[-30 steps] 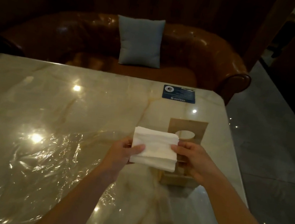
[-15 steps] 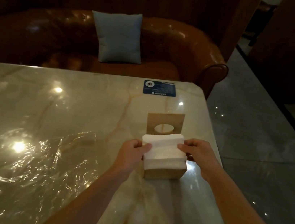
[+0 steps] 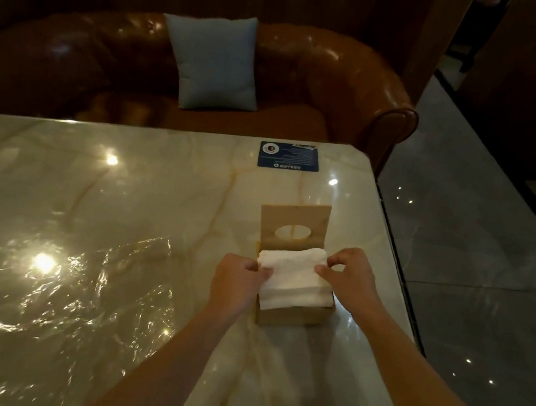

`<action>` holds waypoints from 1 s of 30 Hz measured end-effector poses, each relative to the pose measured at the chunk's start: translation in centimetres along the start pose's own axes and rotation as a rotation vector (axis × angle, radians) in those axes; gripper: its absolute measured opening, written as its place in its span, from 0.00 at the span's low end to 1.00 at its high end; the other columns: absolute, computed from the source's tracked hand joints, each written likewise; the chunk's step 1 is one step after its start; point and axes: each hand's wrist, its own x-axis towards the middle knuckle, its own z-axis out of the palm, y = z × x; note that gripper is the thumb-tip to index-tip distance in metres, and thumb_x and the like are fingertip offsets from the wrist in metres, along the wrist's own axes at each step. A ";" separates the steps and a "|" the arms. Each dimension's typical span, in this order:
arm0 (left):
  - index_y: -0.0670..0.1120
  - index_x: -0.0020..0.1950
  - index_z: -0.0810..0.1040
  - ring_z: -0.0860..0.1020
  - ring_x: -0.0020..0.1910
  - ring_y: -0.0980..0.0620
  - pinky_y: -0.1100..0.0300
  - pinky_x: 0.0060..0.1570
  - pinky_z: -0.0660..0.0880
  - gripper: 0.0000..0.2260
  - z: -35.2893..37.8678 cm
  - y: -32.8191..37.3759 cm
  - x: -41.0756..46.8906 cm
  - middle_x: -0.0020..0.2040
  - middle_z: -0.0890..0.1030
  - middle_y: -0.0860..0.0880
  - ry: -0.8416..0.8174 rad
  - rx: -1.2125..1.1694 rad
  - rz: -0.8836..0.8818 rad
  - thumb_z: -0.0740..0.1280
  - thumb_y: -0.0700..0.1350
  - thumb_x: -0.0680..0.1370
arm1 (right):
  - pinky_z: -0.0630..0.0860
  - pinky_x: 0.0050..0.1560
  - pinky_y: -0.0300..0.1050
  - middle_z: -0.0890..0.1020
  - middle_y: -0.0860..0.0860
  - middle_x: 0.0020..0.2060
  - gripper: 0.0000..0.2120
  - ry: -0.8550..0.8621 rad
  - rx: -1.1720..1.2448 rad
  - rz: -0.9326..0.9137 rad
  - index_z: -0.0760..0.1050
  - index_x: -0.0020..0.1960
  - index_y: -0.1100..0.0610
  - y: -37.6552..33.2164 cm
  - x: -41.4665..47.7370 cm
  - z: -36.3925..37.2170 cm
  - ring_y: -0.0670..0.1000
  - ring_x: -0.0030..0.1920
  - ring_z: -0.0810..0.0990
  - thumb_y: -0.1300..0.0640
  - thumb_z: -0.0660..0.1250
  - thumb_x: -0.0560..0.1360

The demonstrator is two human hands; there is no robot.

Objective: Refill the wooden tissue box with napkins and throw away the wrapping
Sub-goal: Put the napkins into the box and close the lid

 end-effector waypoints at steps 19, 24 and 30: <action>0.49 0.52 0.79 0.69 0.60 0.46 0.51 0.60 0.63 0.13 2.1 -0.5 0.7 0.59 0.73 0.47 -0.023 0.814 0.262 0.62 0.48 0.71 | 0.57 0.64 0.53 0.71 0.53 0.61 0.07 0.061 -0.682 -0.189 0.78 0.47 0.54 0.7 0.0 4.2 0.53 0.64 0.65 0.57 0.63 0.73; 0.50 0.55 0.75 0.76 0.55 0.44 0.47 0.56 0.65 0.12 2.5 0.4 1.0 0.55 0.76 0.47 -0.114 0.827 0.105 0.59 0.45 0.73 | 0.58 0.65 0.58 0.73 0.54 0.57 0.06 -0.032 -0.805 -0.136 0.77 0.48 0.52 0.4 0.4 4.8 0.55 0.60 0.69 0.56 0.63 0.73; 0.50 0.64 0.68 0.73 0.60 0.45 0.50 0.61 0.65 0.19 2.9 -0.7 0.9 0.66 0.70 0.46 0.042 0.727 0.261 0.62 0.45 0.73 | 0.53 0.68 0.58 0.70 0.53 0.62 0.09 -0.049 -0.763 -0.118 0.77 0.50 0.52 0.8 0.0 4.4 0.54 0.65 0.65 0.53 0.61 0.74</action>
